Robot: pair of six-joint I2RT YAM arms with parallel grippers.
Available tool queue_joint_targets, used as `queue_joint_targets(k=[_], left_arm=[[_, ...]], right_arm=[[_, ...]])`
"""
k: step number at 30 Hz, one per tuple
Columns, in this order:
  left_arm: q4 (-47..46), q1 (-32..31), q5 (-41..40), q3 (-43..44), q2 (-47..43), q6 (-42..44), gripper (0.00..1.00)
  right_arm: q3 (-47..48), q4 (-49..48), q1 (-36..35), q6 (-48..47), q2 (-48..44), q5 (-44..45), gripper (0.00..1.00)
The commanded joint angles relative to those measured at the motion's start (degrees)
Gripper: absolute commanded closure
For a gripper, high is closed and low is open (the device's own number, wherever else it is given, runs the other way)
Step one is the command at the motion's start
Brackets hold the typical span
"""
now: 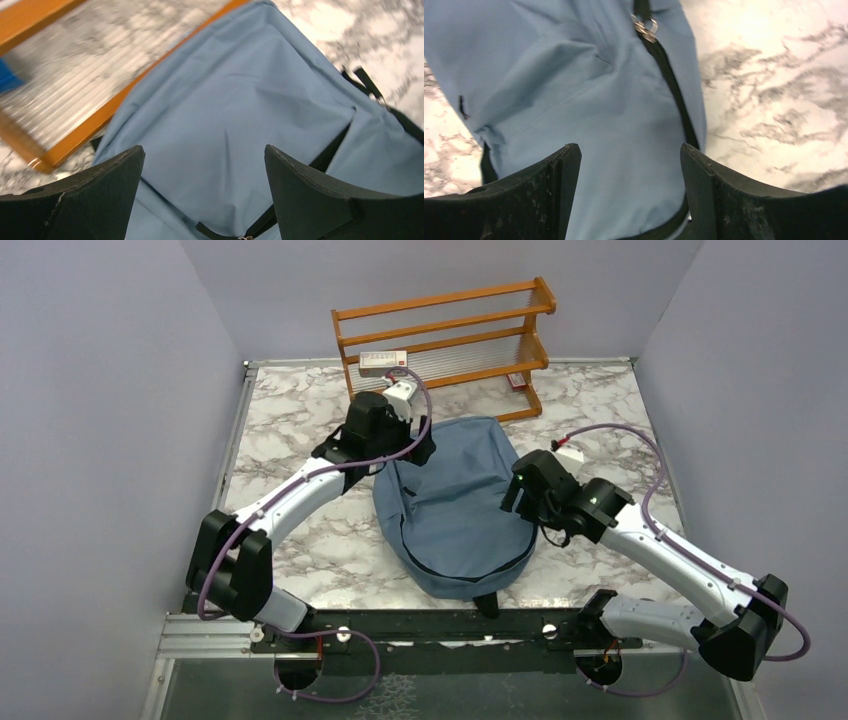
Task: Pack the student bag
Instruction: Adjust the student bag at the center of the board.
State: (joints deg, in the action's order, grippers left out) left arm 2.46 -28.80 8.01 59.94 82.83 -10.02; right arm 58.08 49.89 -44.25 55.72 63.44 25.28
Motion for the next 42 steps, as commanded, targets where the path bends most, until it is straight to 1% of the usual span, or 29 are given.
queue_joint_targets(k=[1, 5, 9, 11, 13, 17, 21, 23, 26, 31, 33, 36, 42], left_arm=[[5.8, -0.4, 12.7, 4.3, 3.2, 11.7, 0.11], [7.7, -2.9, 11.1, 5.2, 4.6, 21.0, 0.12], [7.9, -8.7, 8.6, 3.4, 4.6, 33.3, 0.10], [8.4, -11.4, 6.6, 3.3, 5.5, 36.8, 0.08], [9.9, -13.0, 4.9, 4.3, 7.6, 38.3, 0.08], [12.5, -14.5, 1.8, 6.9, 12.4, 38.9, 0.08], [13.5, -14.8, 0.7, 9.2, 13.8, 38.3, 0.08], [13.6, -14.8, 2.2, 10.1, 13.3, 38.3, 0.08], [13.1, -14.6, 6.5, 11.3, 11.5, 38.0, 0.06], [9.3, -12.5, 12.4, 11.3, 8.3, 36.0, 0.05], [8.1, -11.1, 11.3, 11.3, 8.5, 34.6, 0.04], [8.0, -9.8, 7.3, 12.1, 9.8, 33.4, 0.04], [9.2, -9.6, 6.0, 12.6, 12.6, 34.4, 0.06]], right_arm=[[-3.4, 8.2, 0.0, 8.0, -3.3, 2.8, 0.23], [-6.9, 8.7, 0.0, 9.9, -6.4, -0.4, 0.23], [-10.1, 6.8, 0.0, 10.3, -8.7, -3.1, 0.22], [-11.0, 5.5, 0.0, 10.3, -9.2, -4.0, 0.23], [-11.3, 4.5, 0.0, 10.0, -9.2, -4.8, 0.22], [-11.4, 3.2, 0.0, 8.6, -8.6, -6.2, 0.22], [-12.1, 2.5, 0.0, 7.6, -9.0, -6.6, 0.22], [-12.5, 2.2, 0.0, 7.4, -9.2, -6.8, 0.22], [-13.0, 1.4, 0.0, 7.1, -9.5, -7.1, 0.22], [-13.4, 0.8, 0.0, 6.6, -9.2, -7.5, 0.22], [-13.4, 0.6, 0.0, 6.4, -9.2, -7.6, 0.22], [-13.6, 0.3, 0.0, 6.2, -9.5, -7.7, 0.22], [-14.0, -0.6, 0.0, 5.7, -9.6, -8.1, 0.22]])
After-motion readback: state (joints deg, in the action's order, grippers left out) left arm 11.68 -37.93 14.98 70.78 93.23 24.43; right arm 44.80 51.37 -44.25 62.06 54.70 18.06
